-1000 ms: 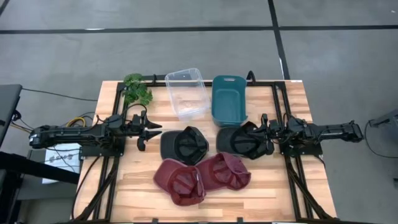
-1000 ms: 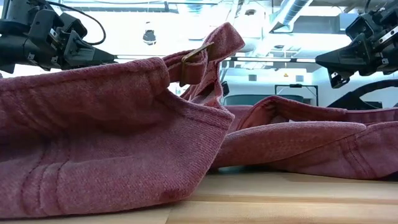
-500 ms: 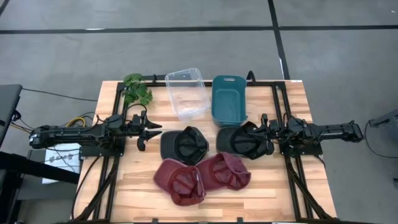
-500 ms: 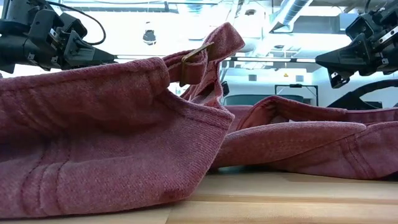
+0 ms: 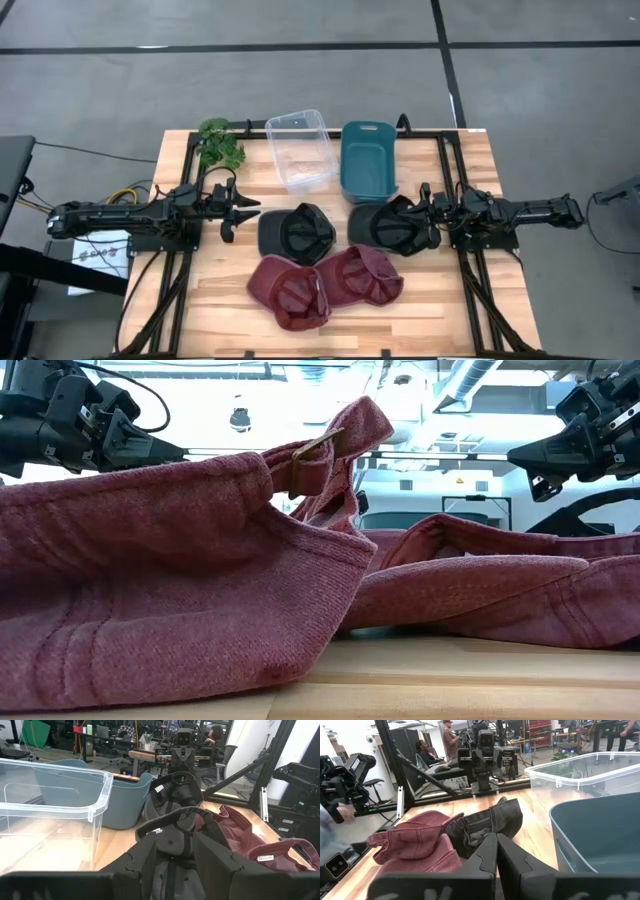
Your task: Pick & Place hat
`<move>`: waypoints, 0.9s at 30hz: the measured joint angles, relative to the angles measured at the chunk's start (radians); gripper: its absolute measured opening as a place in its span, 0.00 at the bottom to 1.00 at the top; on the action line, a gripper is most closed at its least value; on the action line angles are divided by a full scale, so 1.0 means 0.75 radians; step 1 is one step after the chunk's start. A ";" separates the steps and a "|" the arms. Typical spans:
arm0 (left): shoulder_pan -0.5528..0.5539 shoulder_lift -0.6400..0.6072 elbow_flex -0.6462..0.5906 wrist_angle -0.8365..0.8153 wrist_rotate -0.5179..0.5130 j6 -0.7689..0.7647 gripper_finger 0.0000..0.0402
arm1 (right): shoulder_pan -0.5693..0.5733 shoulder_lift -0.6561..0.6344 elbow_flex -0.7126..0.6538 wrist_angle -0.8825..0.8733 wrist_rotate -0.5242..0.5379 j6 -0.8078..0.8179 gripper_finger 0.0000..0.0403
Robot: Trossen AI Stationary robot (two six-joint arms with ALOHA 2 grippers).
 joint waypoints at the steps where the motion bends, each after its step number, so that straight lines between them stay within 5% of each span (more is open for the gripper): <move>1: 0.000 0.000 0.000 0.000 0.000 0.000 0.32 | 0.000 0.000 0.000 0.000 0.000 0.000 0.00; 14: 0.000 0.000 -0.001 0.012 0.000 0.000 0.32 | -0.019 0.000 -0.002 0.020 0.010 -0.763 0.00; 19: 0.000 0.000 -0.001 0.049 0.000 -0.001 0.32 | -0.019 0.000 -0.002 0.071 0.006 -0.737 0.00; 23: 0.000 0.000 -0.001 0.065 0.000 -0.001 0.32 | -0.005 0.000 -0.002 0.142 -0.027 -0.431 0.00; 27: 0.000 0.000 -0.001 0.115 0.001 -0.035 0.32 | -0.015 0.000 -0.002 0.261 -0.026 -0.379 0.00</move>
